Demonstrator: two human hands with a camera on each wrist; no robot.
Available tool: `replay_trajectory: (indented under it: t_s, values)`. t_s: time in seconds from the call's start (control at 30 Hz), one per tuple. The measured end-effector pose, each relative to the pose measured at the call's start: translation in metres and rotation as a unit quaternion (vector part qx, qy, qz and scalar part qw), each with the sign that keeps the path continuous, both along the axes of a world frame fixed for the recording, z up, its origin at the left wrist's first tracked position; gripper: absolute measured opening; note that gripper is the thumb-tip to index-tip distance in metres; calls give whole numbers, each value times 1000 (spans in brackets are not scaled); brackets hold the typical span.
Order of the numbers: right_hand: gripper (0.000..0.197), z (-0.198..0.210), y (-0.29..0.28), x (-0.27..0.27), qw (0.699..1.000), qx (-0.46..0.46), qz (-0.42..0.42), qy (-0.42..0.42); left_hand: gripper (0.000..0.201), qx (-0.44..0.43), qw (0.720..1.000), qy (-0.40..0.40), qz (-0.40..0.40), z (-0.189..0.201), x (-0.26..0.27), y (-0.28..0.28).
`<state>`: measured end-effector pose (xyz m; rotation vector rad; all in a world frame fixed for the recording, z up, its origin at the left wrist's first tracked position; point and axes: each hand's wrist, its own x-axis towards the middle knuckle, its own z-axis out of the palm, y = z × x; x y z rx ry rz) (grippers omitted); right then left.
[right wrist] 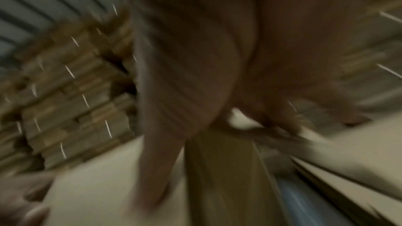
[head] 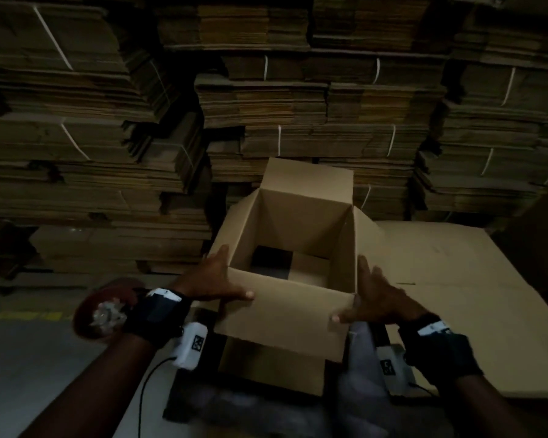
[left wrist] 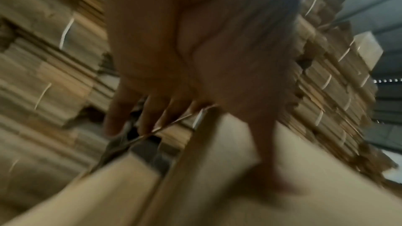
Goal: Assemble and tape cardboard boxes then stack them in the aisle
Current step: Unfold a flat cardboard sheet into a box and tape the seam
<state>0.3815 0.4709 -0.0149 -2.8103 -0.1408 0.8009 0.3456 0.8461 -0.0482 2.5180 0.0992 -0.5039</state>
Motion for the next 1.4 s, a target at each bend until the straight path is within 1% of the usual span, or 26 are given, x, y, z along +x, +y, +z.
replay_trajectory:
  t_s: [0.03,0.1,0.17,0.23,0.3,0.33,0.37,0.4,0.43,0.5,0.57,0.63,0.67,0.73,0.77,0.83,0.87,0.9,0.93,1.0,1.1,1.17,1.23,1.27,1.3,1.4]
  values:
    - [164,-8,2,-4,999,30,-8,-37,142,-20,999,-39,8,-10,-4,-3]
    - [145,-17,2,-9,993,68,-21,-94,129,-78,991,-104,38,-27,-14,-11]
    - [128,-19,-1,-11,989,87,-25,-120,116,-111,981,-142,72,-41,-21,-20]
    - [124,-17,-6,-4,988,99,-20,-119,108,-130,974,-163,92,-46,-26,-30]
    - [124,2,3,-1,995,55,-6,-87,109,-126,973,-170,98,-46,-30,-39]
    - [123,11,11,0,997,-6,-7,-72,111,-115,974,-167,100,-46,-30,-42]
    - [119,19,21,-1,994,-82,-8,-65,114,-100,976,-163,104,-46,-31,-45]
    - [113,28,34,-3,988,-137,7,-67,117,-89,977,-158,109,-46,-33,-48]
    - [107,36,48,-4,984,-153,34,-79,119,-84,977,-157,112,-47,-35,-50]
    - [96,47,81,-9,979,-125,115,-115,124,-80,977,-160,119,-48,-43,-49]
    - [75,51,114,-10,971,-68,188,-130,123,-76,975,-160,133,-54,-53,-44]
    - [54,50,148,-11,966,-5,229,-117,124,-75,968,-180,160,-60,-67,-40]
    - [49,46,162,-11,965,31,238,-107,125,-76,962,-195,174,-62,-75,-39]
    - [47,34,183,-13,963,86,242,-89,122,-91,947,-221,216,-64,-92,-40]
    - [50,30,190,-16,962,100,242,-84,117,-108,935,-225,251,-63,-101,-42]
    - [64,17,195,-17,959,124,240,-84,110,-145,911,-220,318,-65,-118,-47]
    - [67,11,192,-17,957,146,237,-82,107,-168,902,-216,335,-67,-125,-50]
    - [65,7,189,-15,955,169,230,-81,103,-194,895,-213,339,-69,-131,-53]
    - [60,7,185,-13,953,190,221,-82,99,-220,892,-213,332,-71,-135,-57]
    - [44,14,177,-12,949,228,201,-83,91,-245,899,-203,301,-68,-138,-63]
    - [20,32,158,-5,935,288,189,-80,81,-218,924,-198,244,-48,-124,-66]
    - [16,48,144,-3,926,326,175,-67,76,-219,931,-202,211,-28,-107,-70]
    - [17,63,128,-1,919,356,161,-60,69,-245,928,-209,189,-9,-85,-69]
    - [18,69,118,0,917,366,152,-51,68,-246,927,-221,175,-5,-70,-65]
    - [20,75,107,0,914,377,144,-35,70,-230,933,-226,162,-5,-55,-59]
    - [20,91,74,-2,906,401,134,10,96,-173,945,-236,145,-13,-12,-38]
